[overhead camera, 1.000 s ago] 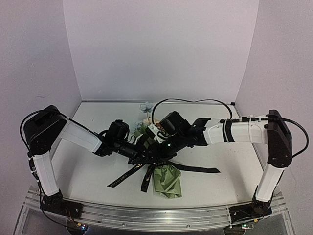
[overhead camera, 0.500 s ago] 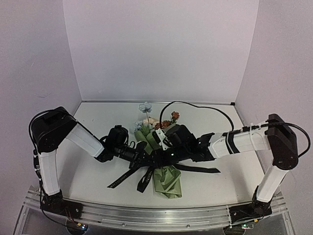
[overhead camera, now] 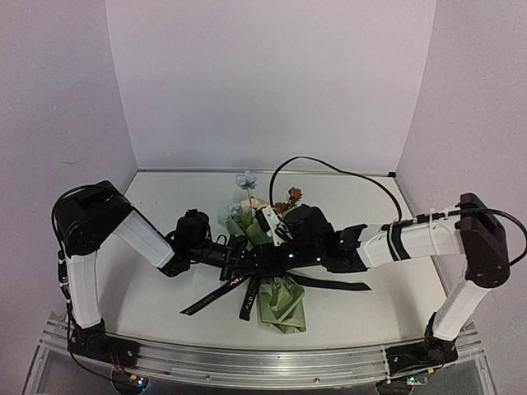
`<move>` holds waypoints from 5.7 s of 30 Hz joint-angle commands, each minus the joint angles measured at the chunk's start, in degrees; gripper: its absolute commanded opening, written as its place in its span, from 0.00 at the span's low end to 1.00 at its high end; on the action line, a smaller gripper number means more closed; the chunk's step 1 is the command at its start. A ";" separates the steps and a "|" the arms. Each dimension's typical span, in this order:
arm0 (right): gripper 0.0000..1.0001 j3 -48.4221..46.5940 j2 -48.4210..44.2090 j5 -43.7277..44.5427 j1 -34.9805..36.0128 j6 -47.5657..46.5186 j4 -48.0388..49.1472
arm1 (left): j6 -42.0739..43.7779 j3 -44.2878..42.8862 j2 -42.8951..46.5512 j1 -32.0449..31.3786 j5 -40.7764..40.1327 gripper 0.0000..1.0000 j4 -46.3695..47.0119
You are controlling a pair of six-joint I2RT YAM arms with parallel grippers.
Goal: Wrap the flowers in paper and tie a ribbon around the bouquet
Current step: Tie the half-tied ribbon around the folded bouquet.
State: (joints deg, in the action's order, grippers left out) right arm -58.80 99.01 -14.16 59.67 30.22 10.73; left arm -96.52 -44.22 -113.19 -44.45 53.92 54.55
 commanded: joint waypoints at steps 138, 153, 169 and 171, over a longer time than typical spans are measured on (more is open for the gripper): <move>0.00 3.24 -6.56 10.06 -6.35 -8.74 -40.98 | 44.48 -5.87 9.36 14.56 -5.24 0.00 -50.77; 0.00 3.34 -7.54 15.23 -5.74 -8.21 -44.20 | 49.57 -4.91 13.13 23.33 -10.56 0.00 -56.73; 0.00 3.34 -4.37 30.42 -5.75 -3.77 -51.05 | 54.40 -4.11 12.35 30.50 -13.83 0.00 -61.67; 0.00 3.20 -3.95 31.38 -4.20 -4.91 -51.12 | 54.80 -4.40 11.92 31.36 -13.72 0.00 -61.95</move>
State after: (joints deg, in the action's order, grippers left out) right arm -56.15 94.13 7.29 54.81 25.72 -26.64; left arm -43.74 -48.62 -102.02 -18.57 48.30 -4.65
